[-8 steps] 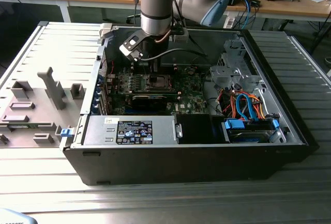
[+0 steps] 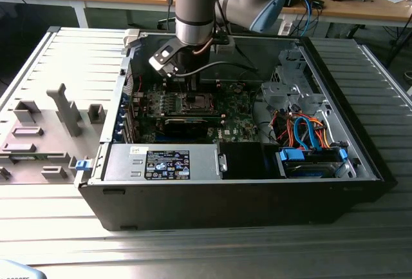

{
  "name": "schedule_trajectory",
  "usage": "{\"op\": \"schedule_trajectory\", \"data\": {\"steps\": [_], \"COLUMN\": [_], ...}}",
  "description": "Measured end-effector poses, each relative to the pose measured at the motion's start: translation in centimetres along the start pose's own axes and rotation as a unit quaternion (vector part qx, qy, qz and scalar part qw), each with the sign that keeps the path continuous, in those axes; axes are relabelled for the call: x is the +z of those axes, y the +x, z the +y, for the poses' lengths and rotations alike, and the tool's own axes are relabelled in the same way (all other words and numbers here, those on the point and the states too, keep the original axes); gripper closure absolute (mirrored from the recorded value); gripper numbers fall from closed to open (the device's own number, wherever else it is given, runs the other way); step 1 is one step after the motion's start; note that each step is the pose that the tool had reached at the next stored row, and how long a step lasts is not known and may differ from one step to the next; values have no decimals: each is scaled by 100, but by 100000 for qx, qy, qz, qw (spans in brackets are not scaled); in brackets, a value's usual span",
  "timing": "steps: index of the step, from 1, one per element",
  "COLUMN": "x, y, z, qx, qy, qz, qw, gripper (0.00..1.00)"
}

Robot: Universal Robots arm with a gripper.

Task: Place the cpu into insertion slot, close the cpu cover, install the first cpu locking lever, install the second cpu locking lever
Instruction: 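Close the cpu cover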

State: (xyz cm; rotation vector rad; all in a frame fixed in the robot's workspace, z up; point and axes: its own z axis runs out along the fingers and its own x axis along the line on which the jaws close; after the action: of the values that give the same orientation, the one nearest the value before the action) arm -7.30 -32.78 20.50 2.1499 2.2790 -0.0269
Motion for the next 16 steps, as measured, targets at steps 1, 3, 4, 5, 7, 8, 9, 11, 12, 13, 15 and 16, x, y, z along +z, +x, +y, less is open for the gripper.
{"op": "schedule_trajectory", "data": {"steps": [1, 3, 4, 5, 7, 8, 9, 11, 12, 13, 15, 16], "x": [-14, -37, -41, -44, -54, -79, -100, -138, -150, -166, -195, -209], "y": [1, -6, -9, -11, -13, -14, -14, -15, -15, -15, -16, -16], "z": [17, 64, 104, 143, 178, 183, 182, 183, 183, 183, 183, 183], "qx": [-9, -14, -10, -18, -26, -12, -11, -19, -18, -21, -20, -22], "qy": [-20, 265, 467, 664, 827, 834, 835, 836, 834, 836, 833, 833], "qz": [31, -43, -31, -16, -19, -7, -10, -12, -9, -9, -7, -8], "qw": [100000, 100000, 99999, 99998, 99997, 99997, 99997, 99997, 99997, 99997, 99997, 99997], "gripper": [89, 89, 89, 89, 89, 89, 89, 89, 89, 89, 89, 89]}}
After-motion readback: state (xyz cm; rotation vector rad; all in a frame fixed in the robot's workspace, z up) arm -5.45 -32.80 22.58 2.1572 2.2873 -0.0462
